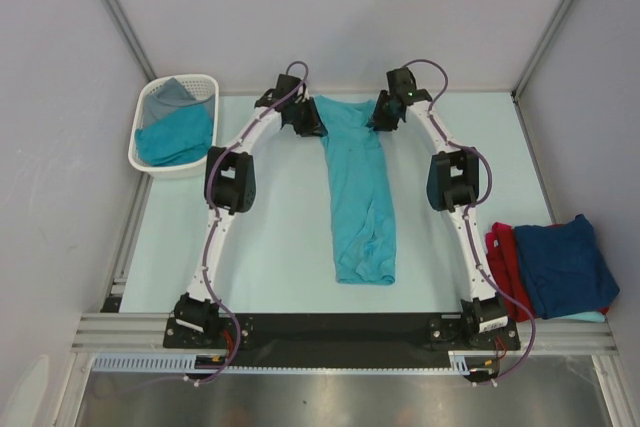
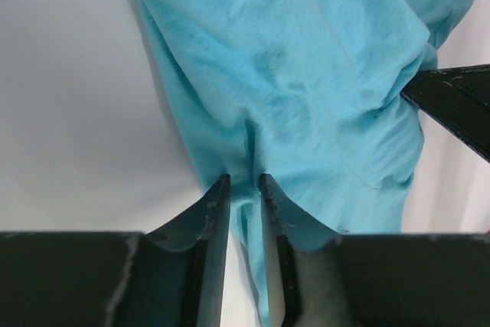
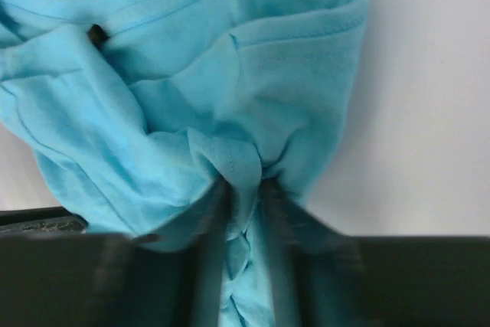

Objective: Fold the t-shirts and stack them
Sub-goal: Grab the bottom of the folded rectangular tshirt with both arms

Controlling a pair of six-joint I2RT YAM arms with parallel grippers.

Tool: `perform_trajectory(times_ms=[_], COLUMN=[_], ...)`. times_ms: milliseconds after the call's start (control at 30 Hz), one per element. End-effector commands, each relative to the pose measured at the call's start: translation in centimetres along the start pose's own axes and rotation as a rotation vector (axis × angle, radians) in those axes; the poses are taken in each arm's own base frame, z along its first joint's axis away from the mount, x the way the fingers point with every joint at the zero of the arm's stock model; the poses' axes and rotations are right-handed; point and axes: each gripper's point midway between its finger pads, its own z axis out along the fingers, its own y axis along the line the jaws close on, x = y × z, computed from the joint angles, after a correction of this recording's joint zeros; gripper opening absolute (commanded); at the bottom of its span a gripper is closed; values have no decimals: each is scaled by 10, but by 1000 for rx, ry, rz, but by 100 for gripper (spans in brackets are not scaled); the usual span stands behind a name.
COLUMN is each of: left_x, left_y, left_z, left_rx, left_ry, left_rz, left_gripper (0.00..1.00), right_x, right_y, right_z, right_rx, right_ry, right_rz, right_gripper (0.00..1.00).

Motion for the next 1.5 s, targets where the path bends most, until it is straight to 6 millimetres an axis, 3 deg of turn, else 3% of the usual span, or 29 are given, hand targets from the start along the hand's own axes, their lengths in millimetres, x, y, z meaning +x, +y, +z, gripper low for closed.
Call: perform_trajectory(times_ms=[0, 33, 100, 133, 200, 233, 300, 333, 367, 433, 500, 567, 600, 633, 667, 733, 767, 833, 867, 900, 967, 1000, 1067, 1167, 1233, 1267, 1300, 1400, 1467], left_x=[-33, -38, -45, -56, -56, -63, -44, -39, -23, 1, 40, 80, 98, 112, 132, 159, 175, 188, 200, 204, 215, 219, 228, 242, 252, 257, 262, 275, 280], left_y=[-34, -44, -54, -75, -84, -106, -109, -112, -114, -120, -115, -101, -104, -101, -94, -95, -81, -81, -70, -68, -60, -58, -52, -52, -55, -57, -60, -66, -63], left_z=[-31, -41, -62, -90, -114, -148, -159, -167, -182, -188, -192, -191, -188, -187, -190, -191, -189, -199, -197, -200, -206, -207, -212, -215, -214, -212, -211, -209, -207], left_rx=[63, 68, 47, 59, 32, 54, 30, 24, 25, 12, -12, -43, -35, -43, -53, -56, -91, -89, -110, -116, -126, -137, -148, -140, -130, -126, -131, -139, -168], left_ry=[-84, -102, -127, -169, -191, -246, -234, -244, -233, -222, -177, -121, -101, -81, -58, -31, -10, -17, 4, -2, 3, -4, 0, 11, 25, 35, 36, 48, 47], left_rz=[42, 59, 91, 120, 132, 157, 162, 162, 165, 183, 200, 197, 213, 220, 231, 267, 269, 283, 279, 284, 285, 295, 293, 284, 293, 301, 322, 373, 397], left_gripper=[30, 32, 35, 36, 38, 39, 40, 40, 40, 40, 39, 38, 37, 36, 36, 35, 35, 34, 34, 33, 32, 32, 32, 33, 32, 33, 33, 36, 44], right_x=[-23, -34, -35, -48, -50, -48, -40, -15, -22, -1, 29, 66, 70, 91, 111, 135, 142, 161, 166, 178, 179, 181, 191, 205, 226, 238, 248, 274, 288], right_y=[13, 26, 38, 51, 60, 64, 69, 54, 66, 62, 54, 36, 35, 39, 24, 26, 21, 8, 4, -9, -9, -11, -10, -16, -13, -14, -10, -13, -18], right_z=[-13, -30, -46, -73, -99, -121, -143, -137, -172, -187, -205, -207, -224, -229, -228, -247, -251, -263, -267, -267, -281, -286, -293, -300, -303, -302, -304, -296, -291], right_rx=[-38, -50, -43, -53, -43, -39, -21, 21, -5, 23, 57, 119, 134, 139, 187, 172, 186, 193, 197, 212, 173, 165, 91, 150, 164, 153, 133, 120, 145], right_ry=[-72, -104, -124, -166, -192, -200, -218, -164, -221, -214, -190, -128, -149, -126, -96, -88, -88, -87, -94, -72, -114, -124, -116, -64, -25, -7, 4, 45, 76], right_rz=[-59, -76, -105, -117, -129, -131, -140, -146, -151, -165, -179, -207, -217, -257, -277, -309, -309, -299, -290, -284, -241, -221, -207, -262, -327, -347, -368, -363, -377], right_gripper=[42, 59, 74, 85, 91, 92, 92, 91, 91, 91, 90, 90, 90, 90, 89, 82, 79, 66, 60, 48, 32, 18, 14, 13, 19, 25, 40, 63, 64])
